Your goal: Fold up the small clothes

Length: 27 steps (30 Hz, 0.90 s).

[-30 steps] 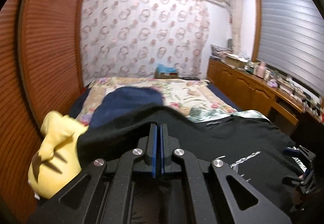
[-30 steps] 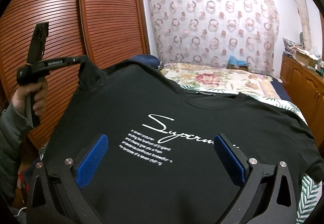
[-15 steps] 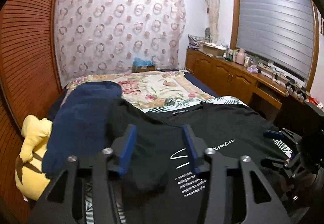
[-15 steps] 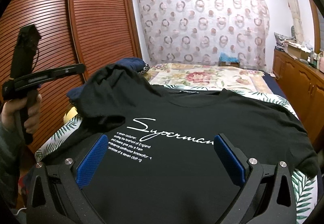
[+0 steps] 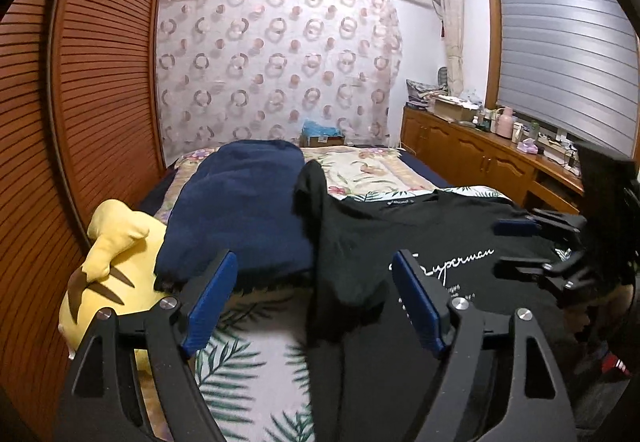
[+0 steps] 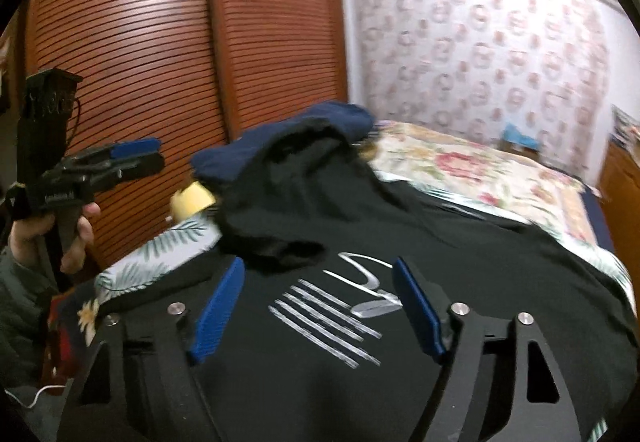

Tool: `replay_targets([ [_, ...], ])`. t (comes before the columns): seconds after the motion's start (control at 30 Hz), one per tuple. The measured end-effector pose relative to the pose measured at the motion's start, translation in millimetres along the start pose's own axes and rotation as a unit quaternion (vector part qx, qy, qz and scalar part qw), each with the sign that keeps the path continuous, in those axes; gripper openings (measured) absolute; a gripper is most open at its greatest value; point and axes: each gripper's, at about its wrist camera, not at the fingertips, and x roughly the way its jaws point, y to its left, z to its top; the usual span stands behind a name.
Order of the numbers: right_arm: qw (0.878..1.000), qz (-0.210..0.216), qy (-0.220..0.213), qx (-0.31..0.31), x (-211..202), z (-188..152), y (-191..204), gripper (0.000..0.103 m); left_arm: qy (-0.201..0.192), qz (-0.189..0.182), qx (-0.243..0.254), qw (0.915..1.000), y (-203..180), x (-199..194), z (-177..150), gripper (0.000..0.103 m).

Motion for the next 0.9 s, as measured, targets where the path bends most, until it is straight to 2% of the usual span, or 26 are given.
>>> replay_targets([
  [0.07,1.0,0.021,0.009,-0.013,17,6,9,0.076,-0.001,0.002,-0.003,1.0,3,-3,-8,0.087],
  [0.3,0.994,0.082,0.052,-0.04,86,17,32,0.068,0.003,0.017,-0.028,0.9995,15,-8,-33,0.087],
  [0.5,0.991,0.099,0.074,-0.05,128,32,40,0.068,0.012,0.026,-0.035,0.999,26,-9,-44,0.087],
  [0.53,0.991,0.092,0.079,-0.058,135,38,38,0.062,0.011,0.026,-0.037,0.9989,27,-10,-45,0.087],
  [0.6,0.991,0.065,0.094,-0.071,143,37,41,0.04,0.011,0.027,-0.038,0.9988,28,-12,-45,0.087],
  [0.63,0.991,0.06,0.099,-0.072,145,37,40,0.02,0.01,0.027,-0.038,0.9988,28,-12,-46,0.087],
  [0.67,0.99,0.065,0.099,-0.07,146,40,37,0.011,0.01,0.026,-0.038,0.9989,29,-12,-46,0.087],
  [0.77,0.992,0.069,0.081,-0.063,134,49,28,0.006,0.01,0.025,-0.037,0.9989,28,-12,-47,0.087],
  [0.9,0.996,0.057,0.046,-0.051,107,66,5,0.006,0.008,0.02,-0.039,0.999,24,-12,-43,0.087],
])
